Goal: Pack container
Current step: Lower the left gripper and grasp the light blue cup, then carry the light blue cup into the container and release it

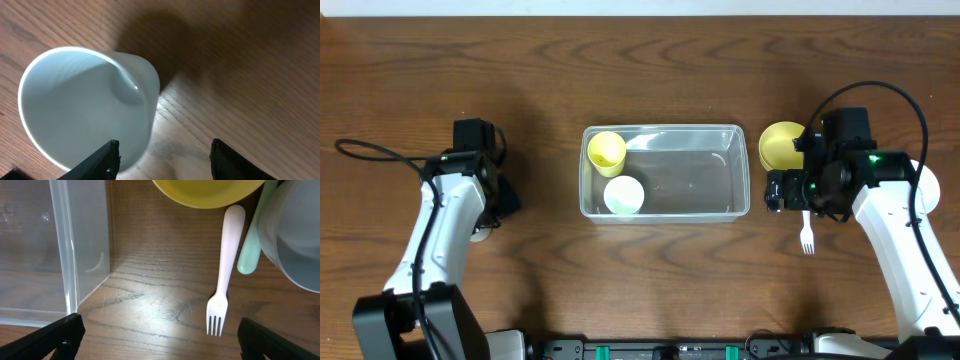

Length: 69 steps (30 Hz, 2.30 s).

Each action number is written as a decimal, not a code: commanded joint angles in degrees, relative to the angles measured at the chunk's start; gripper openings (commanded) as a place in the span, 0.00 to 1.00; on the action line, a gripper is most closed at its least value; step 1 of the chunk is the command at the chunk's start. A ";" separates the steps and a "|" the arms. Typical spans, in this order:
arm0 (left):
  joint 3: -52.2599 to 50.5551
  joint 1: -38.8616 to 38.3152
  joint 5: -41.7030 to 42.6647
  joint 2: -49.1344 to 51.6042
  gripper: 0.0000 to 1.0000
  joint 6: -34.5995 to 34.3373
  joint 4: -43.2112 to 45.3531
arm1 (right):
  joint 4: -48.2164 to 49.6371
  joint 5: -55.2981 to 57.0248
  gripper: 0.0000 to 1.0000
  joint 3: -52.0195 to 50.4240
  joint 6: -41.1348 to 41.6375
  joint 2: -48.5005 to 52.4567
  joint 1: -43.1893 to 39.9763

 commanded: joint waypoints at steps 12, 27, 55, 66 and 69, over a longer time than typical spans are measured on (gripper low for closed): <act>0.24 3.15 -0.85 3.10 0.19 0.76 0.26 | -1.14 0.22 0.99 0.81 0.52 -0.04 0.74; 6.80 -0.20 -0.33 -5.53 0.06 2.10 -8.79 | -1.33 0.20 0.99 0.81 0.52 -0.04 0.74; 31.61 -40.98 20.39 -1.86 0.06 23.69 -7.45 | -2.01 0.20 0.99 0.81 0.52 -0.04 0.74; 41.13 -46.21 20.44 11.23 0.06 23.91 -8.55 | -2.16 0.20 0.99 0.81 0.52 -0.04 0.74; 41.13 -47.91 20.41 14.53 0.06 23.93 -9.22 | -2.16 0.20 0.99 0.81 0.52 -0.04 0.72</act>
